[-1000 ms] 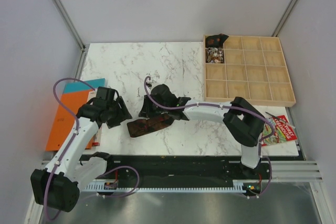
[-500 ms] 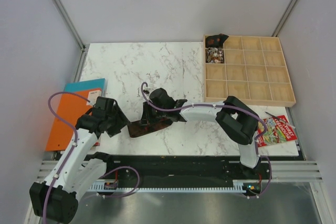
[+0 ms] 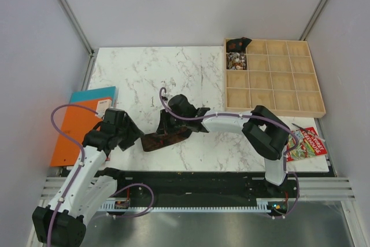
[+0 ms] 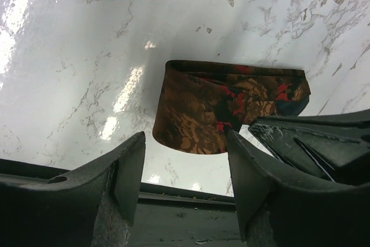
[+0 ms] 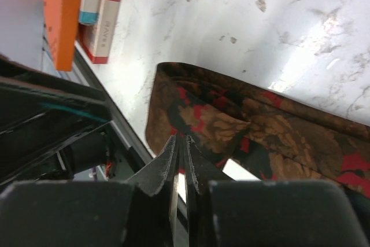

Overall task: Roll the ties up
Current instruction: Roll the tie at the center of the board.

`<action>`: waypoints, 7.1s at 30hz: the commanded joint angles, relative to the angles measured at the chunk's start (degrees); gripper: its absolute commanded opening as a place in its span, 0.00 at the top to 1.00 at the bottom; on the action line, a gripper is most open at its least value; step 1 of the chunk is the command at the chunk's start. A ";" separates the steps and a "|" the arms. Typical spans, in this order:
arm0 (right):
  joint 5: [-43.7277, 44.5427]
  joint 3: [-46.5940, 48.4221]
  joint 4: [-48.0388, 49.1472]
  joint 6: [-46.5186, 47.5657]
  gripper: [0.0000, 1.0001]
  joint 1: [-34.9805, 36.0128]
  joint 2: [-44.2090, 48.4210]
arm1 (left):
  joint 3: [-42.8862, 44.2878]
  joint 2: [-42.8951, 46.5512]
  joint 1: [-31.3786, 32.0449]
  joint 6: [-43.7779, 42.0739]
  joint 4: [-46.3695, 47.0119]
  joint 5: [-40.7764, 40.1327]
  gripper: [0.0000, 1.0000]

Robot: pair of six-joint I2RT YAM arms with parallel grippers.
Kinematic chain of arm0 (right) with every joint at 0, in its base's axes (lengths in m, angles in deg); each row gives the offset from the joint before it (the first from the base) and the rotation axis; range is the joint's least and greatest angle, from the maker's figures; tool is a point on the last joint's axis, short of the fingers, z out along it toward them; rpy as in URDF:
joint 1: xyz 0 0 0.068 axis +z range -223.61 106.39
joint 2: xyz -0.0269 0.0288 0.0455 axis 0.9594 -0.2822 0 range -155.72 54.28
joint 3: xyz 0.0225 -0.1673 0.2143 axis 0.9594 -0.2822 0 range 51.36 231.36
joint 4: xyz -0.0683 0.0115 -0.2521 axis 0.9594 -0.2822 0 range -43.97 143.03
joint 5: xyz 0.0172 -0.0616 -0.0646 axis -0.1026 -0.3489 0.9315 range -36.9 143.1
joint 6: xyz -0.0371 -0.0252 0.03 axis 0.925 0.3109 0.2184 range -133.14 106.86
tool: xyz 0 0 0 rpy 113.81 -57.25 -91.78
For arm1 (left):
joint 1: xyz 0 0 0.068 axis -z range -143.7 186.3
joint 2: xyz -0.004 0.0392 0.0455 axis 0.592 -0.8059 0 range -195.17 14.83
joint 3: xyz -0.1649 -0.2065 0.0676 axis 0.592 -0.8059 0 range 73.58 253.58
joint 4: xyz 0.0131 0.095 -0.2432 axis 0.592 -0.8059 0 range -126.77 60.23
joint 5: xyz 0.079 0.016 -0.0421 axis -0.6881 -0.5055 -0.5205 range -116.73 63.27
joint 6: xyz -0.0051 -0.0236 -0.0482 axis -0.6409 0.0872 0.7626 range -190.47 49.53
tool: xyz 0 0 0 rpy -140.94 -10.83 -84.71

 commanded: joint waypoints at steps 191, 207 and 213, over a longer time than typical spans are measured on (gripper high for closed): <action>-10.74 -10.78 -8.15 6.70 0.59 -17.91 1.80 | -16.45 -5.83 9.31 -0.36 28.88 -7.73 0.22; -12.76 -12.88 -5.08 7.75 0.59 -19.49 1.79 | -18.30 -15.07 9.40 2.90 37.77 -5.18 0.65; -14.34 -15.87 -0.95 7.84 0.59 -20.11 2.85 | -17.25 -18.50 9.40 1.14 40.67 -3.69 0.80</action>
